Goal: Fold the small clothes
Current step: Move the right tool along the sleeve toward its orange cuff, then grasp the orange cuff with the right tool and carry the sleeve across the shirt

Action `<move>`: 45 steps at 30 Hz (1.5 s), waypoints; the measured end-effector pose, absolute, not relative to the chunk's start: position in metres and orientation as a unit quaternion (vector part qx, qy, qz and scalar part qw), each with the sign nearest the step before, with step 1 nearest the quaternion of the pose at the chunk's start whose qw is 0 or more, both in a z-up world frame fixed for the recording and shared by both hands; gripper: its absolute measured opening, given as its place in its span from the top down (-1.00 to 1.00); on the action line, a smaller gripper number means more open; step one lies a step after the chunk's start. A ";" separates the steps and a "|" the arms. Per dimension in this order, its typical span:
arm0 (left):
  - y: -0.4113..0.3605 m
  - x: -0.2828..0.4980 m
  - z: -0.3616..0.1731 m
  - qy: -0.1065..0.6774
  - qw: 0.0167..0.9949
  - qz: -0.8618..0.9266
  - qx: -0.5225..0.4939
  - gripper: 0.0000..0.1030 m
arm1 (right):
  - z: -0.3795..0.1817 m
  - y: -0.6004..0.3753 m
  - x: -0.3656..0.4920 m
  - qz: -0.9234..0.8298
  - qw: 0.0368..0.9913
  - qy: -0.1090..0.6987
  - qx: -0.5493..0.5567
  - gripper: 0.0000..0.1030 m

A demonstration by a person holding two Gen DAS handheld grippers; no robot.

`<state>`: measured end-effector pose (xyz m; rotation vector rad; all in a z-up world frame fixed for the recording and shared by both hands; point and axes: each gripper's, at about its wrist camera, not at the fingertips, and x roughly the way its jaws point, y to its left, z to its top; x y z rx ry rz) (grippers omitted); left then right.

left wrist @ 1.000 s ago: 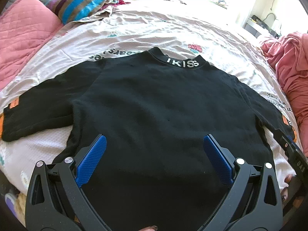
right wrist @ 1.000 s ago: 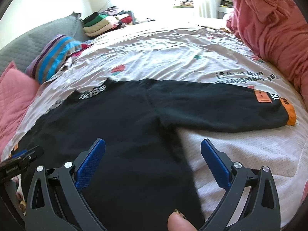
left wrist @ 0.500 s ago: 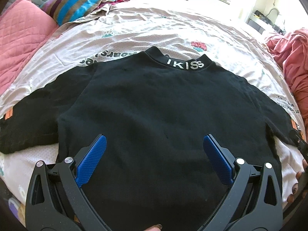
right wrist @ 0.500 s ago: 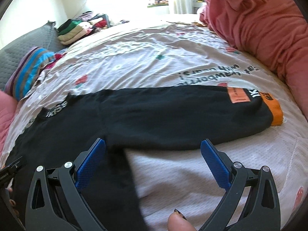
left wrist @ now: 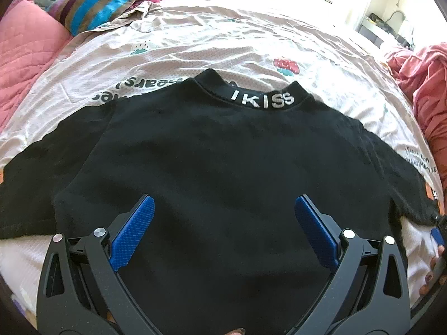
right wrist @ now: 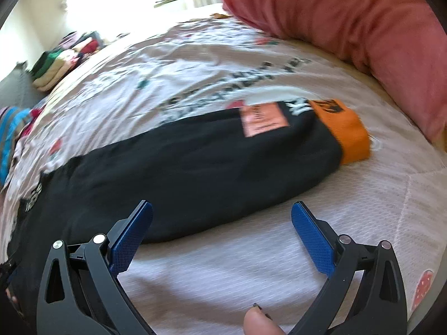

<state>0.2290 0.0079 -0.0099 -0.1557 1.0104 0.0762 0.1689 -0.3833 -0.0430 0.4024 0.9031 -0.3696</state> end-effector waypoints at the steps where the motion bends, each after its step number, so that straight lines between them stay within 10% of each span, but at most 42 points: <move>1: 0.008 0.232 -0.010 0.484 0.871 0.036 -0.077 -0.84 | -0.045 -0.389 0.169 -0.182 0.861 0.433 0.197 -0.91; 14: 0.008 0.256 -0.013 0.489 0.867 0.039 -0.087 -0.84 | -0.058 -0.462 0.175 -0.220 0.843 0.379 0.312 -0.90; 19: 0.019 0.256 -0.007 0.483 0.868 0.047 -0.106 -0.84 | -0.058 -0.479 0.173 -0.246 0.840 0.342 0.341 0.21; 23: 0.029 0.252 -0.001 0.475 0.870 0.049 -0.124 -0.84 | -0.056 -0.480 0.176 -0.231 0.849 0.336 0.336 0.62; 45: 0.036 0.220 0.015 0.438 0.882 0.058 -0.162 -0.84 | 0.040 -0.329 0.193 0.019 0.943 0.283 0.172 0.69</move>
